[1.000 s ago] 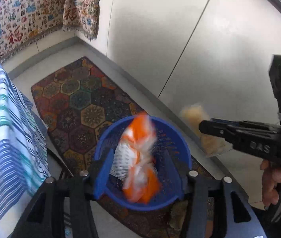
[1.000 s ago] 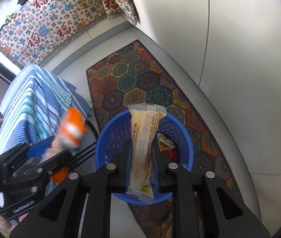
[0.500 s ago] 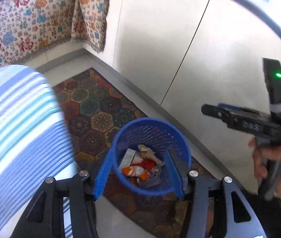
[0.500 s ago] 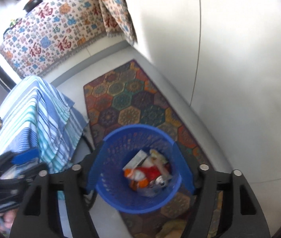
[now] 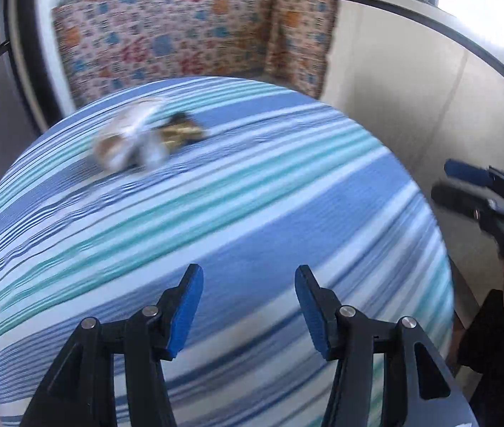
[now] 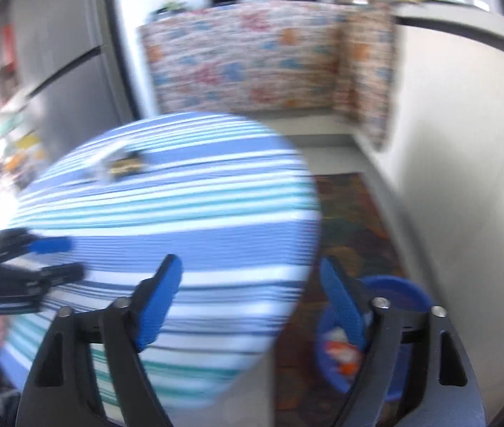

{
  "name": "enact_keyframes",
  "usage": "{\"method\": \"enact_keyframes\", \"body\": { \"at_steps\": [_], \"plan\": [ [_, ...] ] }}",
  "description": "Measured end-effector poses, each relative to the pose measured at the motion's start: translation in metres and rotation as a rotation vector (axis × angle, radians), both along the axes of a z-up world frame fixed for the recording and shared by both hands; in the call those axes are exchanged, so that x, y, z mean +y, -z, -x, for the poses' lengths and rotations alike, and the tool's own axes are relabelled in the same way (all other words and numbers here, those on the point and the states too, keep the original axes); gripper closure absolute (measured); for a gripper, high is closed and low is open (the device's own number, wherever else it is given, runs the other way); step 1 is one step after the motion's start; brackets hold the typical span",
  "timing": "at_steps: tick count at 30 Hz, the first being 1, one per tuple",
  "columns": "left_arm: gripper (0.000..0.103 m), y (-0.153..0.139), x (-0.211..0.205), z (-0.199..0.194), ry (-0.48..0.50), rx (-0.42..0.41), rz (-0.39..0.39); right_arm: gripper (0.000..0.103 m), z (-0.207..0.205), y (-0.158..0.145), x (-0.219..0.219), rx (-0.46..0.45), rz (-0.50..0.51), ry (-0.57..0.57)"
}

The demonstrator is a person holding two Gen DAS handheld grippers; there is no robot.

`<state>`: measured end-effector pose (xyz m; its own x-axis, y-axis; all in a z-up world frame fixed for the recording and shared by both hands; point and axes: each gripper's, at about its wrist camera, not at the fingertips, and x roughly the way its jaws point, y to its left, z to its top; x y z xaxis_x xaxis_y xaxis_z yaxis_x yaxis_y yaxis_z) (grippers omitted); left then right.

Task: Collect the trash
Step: 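Move both tools back over the table toward the floral bundle and foil packet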

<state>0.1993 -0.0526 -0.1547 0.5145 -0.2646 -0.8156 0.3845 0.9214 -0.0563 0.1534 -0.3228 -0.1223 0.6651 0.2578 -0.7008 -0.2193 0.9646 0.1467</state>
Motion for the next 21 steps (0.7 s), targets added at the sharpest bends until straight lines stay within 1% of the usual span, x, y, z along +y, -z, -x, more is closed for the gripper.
{"method": "enact_keyframes", "body": {
  "at_steps": [2, 4, 7, 9, 11, 13, 14, 17, 19, 21],
  "plan": [
    [0.048, 0.002, 0.027, -0.009, -0.041, -0.007, -0.001, 0.019, -0.009, 0.003, 0.047, 0.028, -0.003, -0.079],
    [0.048, 0.004, 0.047, -0.023, -0.072, -0.012, -0.002, 0.019, -0.018, 0.012, 0.087, 0.05, 0.024, -0.14],
    [0.048, 0.011, 0.069, -0.046, -0.096, -0.007, 0.006, 0.019, -0.031, 0.03, 0.125, 0.085, 0.077, -0.191],
    [0.048, 0.018, 0.078, -0.063, -0.096, 0.003, 0.001, 0.019, -0.037, 0.04, 0.136, 0.102, 0.099, -0.197],
    [0.048, 0.022, 0.077, -0.082, -0.081, -0.03, -0.028, 0.019, -0.039, 0.046, 0.142, 0.121, 0.107, -0.198],
    [0.047, 0.025, 0.077, -0.099, -0.059, -0.036, -0.045, 0.019, -0.039, 0.049, 0.145, 0.134, 0.119, -0.199],
    [0.044, 0.025, 0.077, -0.108, -0.047, -0.033, -0.039, 0.018, -0.04, 0.052, 0.145, 0.14, 0.125, -0.2],
    [0.032, 0.028, 0.073, -0.131, -0.014, -0.036, -0.055, 0.015, -0.042, 0.051, 0.145, 0.129, 0.119, -0.191],
    [0.032, 0.029, 0.071, -0.143, 0.006, -0.032, -0.047, 0.014, -0.037, 0.052, 0.151, 0.131, 0.119, -0.186],
    [0.031, 0.029, 0.071, -0.151, 0.01, -0.041, -0.058, 0.012, -0.037, 0.052, 0.154, 0.131, 0.124, -0.185]
  ]
}}
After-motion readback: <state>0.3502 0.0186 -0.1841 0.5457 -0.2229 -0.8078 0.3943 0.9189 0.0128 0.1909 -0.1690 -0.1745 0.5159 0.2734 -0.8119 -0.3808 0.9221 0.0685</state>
